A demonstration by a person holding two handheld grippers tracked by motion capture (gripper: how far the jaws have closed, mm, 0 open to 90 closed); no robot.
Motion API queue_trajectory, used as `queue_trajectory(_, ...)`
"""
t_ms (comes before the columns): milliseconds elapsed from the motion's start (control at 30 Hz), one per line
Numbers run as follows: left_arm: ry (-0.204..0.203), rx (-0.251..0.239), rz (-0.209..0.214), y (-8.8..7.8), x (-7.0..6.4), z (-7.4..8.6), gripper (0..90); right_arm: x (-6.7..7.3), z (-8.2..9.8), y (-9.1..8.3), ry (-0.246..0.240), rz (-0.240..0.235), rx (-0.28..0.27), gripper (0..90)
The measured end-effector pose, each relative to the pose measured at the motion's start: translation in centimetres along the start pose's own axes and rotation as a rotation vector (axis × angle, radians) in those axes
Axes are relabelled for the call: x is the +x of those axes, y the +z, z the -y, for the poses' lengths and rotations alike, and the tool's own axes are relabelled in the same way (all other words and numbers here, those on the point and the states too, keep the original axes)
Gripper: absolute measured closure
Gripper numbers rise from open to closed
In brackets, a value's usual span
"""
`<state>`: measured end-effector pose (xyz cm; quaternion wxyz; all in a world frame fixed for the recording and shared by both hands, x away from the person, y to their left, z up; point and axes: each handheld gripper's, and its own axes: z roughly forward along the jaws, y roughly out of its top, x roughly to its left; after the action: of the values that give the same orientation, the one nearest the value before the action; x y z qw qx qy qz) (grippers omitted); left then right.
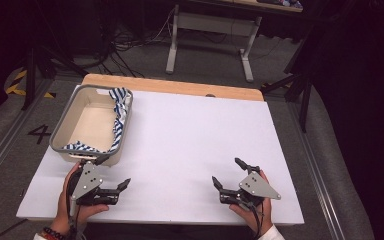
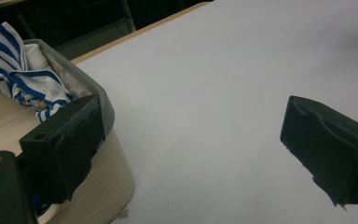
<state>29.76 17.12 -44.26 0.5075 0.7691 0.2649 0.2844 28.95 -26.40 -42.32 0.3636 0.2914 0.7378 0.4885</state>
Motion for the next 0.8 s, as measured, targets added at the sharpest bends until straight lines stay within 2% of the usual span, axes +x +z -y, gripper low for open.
queue_trajectory(233, -0.010, 0.010, -0.018, 0.1, 0.1, -0.1, 9.4, 0.0, 0.1, 0.1, 0.010, 0.000, 0.000, 9.5)
queue_trajectory(267, -0.029, 0.009, -0.017, 0.1, 0.1, -0.1, 10.6, 0.0, 0.1, 0.1, 0.013, -0.003, -0.006, 9.5)
queue_trajectory(367, -0.037, 0.006, -0.019, 0.2, 0.2, -0.1, 10.8, 0.0, 0.0, 0.0, 0.014, 0.000, -0.007, 9.5)
queue_trajectory(633, -0.020, 0.010, -0.011, 0.5, 0.4, -0.5, 11.0, -0.2, 0.2, -0.6, 0.016, 0.023, -0.009, 9.6)
queue_trajectory(800, -0.010, 0.020, -0.022, 0.5, 0.9, -1.1, 11.5, -0.3, 0.2, -1.0, 0.010, 0.036, -0.011, 9.7)
